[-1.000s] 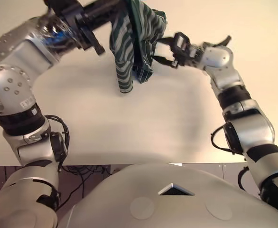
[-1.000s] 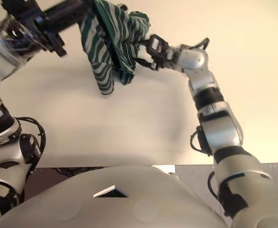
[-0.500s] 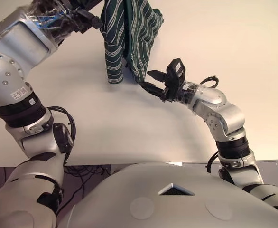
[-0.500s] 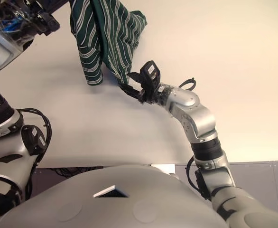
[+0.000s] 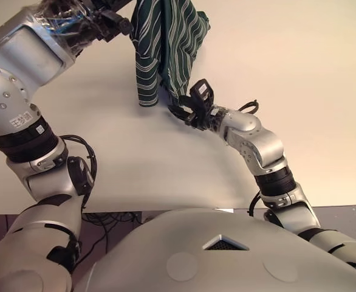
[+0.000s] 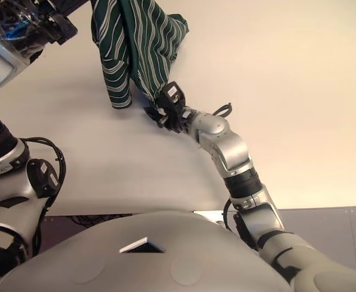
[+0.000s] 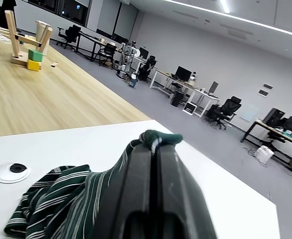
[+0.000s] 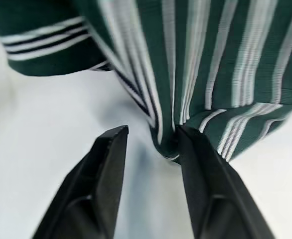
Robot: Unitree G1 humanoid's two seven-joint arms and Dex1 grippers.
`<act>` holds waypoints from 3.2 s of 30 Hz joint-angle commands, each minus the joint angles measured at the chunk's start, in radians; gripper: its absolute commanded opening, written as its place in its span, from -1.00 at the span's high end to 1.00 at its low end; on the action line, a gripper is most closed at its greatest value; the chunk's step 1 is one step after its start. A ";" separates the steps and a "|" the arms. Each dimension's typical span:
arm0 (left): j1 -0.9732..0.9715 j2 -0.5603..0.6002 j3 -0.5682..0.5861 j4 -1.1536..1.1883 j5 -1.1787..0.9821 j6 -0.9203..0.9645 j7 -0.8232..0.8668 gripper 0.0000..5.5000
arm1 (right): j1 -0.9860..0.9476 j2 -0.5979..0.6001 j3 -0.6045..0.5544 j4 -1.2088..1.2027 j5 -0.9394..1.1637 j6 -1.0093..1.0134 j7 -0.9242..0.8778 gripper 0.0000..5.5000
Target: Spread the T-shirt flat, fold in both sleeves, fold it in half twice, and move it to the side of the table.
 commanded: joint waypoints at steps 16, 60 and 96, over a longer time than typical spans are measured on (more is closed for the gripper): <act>-0.197 0.293 -0.361 0.329 0.653 -0.606 -0.392 1.00 | -0.447 -0.035 -0.292 0.400 -0.143 -0.452 -0.145 0.99; -0.413 0.527 -0.483 0.578 0.742 -1.356 -1.025 1.00 | -0.765 -0.488 -0.552 0.478 0.228 -0.301 0.857 0.99; -0.644 0.151 -0.570 1.197 1.280 -1.290 -0.152 1.00 | -0.969 -0.228 -0.363 0.964 -0.039 -0.618 -0.030 0.99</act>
